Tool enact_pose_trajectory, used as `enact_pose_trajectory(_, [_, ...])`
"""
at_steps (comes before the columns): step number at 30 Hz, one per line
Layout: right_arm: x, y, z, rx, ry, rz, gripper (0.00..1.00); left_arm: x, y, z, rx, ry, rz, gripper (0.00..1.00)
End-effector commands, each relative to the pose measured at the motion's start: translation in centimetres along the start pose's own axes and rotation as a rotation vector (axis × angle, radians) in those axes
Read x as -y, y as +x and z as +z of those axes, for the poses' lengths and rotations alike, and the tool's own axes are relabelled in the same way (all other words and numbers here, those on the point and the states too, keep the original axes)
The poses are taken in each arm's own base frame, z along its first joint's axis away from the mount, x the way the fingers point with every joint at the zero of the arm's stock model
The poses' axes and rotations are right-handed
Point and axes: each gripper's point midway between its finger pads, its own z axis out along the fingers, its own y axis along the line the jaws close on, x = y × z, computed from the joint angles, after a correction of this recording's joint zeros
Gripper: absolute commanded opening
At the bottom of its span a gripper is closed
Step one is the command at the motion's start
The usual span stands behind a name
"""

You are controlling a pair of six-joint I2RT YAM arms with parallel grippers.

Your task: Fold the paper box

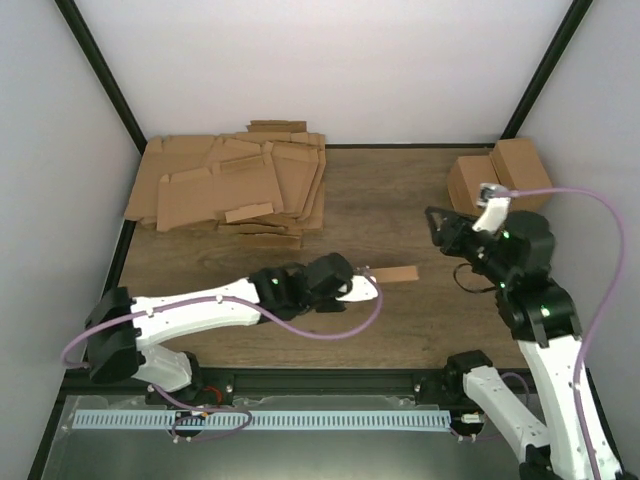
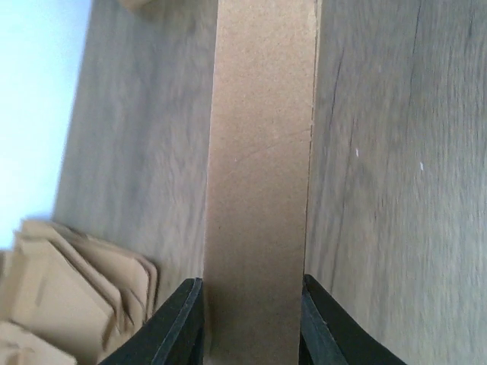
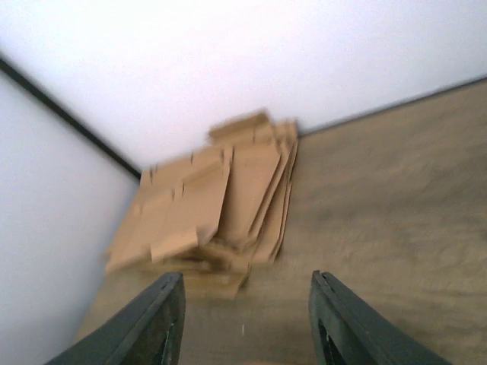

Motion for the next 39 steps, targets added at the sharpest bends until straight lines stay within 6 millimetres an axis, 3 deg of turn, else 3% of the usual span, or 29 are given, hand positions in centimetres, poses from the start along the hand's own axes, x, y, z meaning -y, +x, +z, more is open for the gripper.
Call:
enact_pose_trajectory(1, [1.5, -5.4, -7.0, 0.323, 0.209, 0.014, 0.49, -0.7, -5.2, 2.0, 0.081, -0.211, 0.067, 0.29])
enact_pose_trajectory(5, [0.7, -7.4, -11.2, 0.451, 0.228, 0.012, 0.5, 0.4, -8.8, 6.2, 0.104, -0.246, 0.123, 0.28])
enact_pose_trajectory(10, [0.1, -8.5, -14.0, 0.508, 0.251, 0.001, 0.5, 0.3, -13.8, 10.6, 0.159, -0.29, 0.119, 0.28])
enact_pose_trajectory(15, [-0.1, -8.3, -14.8, 0.513, 0.254, -0.005, 0.5, 0.4, -16.2, 15.5, 0.164, -0.351, 0.089, 0.3])
enact_pose_trajectory(16, [0.2, -8.1, -14.5, 0.498, 0.26, -0.001, 0.5, 0.8, -16.5, 16.5, 0.168, -0.338, 0.08, 0.34])
enact_pose_trajectory(19, [0.8, -6.9, -13.1, 0.441, 0.265, 0.014, 0.52, 3.2, -17.0, 19.3, 0.191, -0.214, 0.046, 0.81])
enact_pose_trajectory(21, [1.2, -6.1, -12.1, 0.402, 0.262, 0.026, 0.53, 5.0, -17.0, 19.8, 0.188, -0.118, 0.04, 0.99])
enact_pose_trajectory(25, [1.8, -5.1, -11.4, 0.382, 0.26, 0.037, 0.54, 5.7, -16.2, 17.7, 0.186, -0.032, -0.025, 1.0])
enact_pose_trajectory(31, [3.0, -3.5, -8.9, 0.305, 0.276, 0.034, 0.55, 5.6, -15.1, 11.5, 0.234, 0.115, -0.209, 1.0])
enact_pose_trajectory(34, [3.9, -2.1, -6.9, 0.221, 0.295, 0.05, 0.55, 5.8, -13.3, 8.4, 0.251, 0.163, -0.319, 1.0])
enact_pose_trajectory(39, [5.8, 2.0, -3.5, 0.058, 0.308, 0.146, 0.6, 3.6, -9.5, 4.0, 0.242, 0.128, -0.55, 1.0])
